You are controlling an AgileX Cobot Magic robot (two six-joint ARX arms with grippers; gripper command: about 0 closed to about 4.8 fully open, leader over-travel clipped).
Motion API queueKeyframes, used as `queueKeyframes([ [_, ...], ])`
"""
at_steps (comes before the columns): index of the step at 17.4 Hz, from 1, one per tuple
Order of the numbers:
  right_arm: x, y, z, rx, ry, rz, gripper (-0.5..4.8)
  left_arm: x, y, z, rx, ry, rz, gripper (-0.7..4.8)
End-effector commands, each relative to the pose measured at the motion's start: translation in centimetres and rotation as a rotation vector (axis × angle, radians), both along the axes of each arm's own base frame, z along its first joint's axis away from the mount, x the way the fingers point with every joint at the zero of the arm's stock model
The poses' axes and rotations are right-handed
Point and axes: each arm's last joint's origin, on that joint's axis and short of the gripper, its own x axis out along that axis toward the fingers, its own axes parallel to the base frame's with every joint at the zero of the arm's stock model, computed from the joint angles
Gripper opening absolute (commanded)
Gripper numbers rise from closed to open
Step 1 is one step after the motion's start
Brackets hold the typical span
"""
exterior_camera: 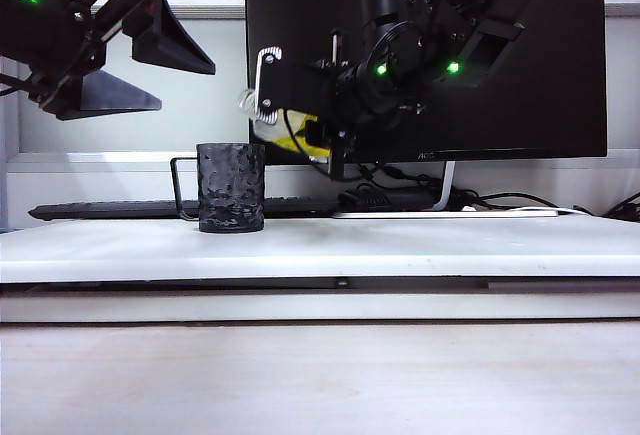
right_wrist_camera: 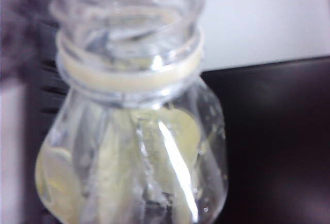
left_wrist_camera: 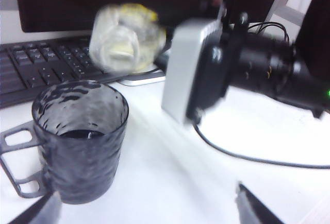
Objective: Carefully pick up the bottle and pour some water from the bottle into the cup.
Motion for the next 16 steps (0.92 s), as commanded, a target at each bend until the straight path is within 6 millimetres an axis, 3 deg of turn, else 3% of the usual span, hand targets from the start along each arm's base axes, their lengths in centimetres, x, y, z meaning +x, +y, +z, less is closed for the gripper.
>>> queueKeyframes([
  [1,0.84,0.27,1.51,0.034,-0.079,0.006,1.11,0.01,-0.08,0.29,-0.012,-0.014,-0.015,4.79],
  [4,1.68,0.82,1.27,-0.021,-0.103,0.037,1.12,-0.01,-0.10,0.27,-0.013,-0.012,-0.026,4.79],
  [16,1.67,0.93,1.01,-0.162,-0.189,0.045,1.01,0.04,-0.03,0.28,0.000,-0.022,0.002,4.79],
])
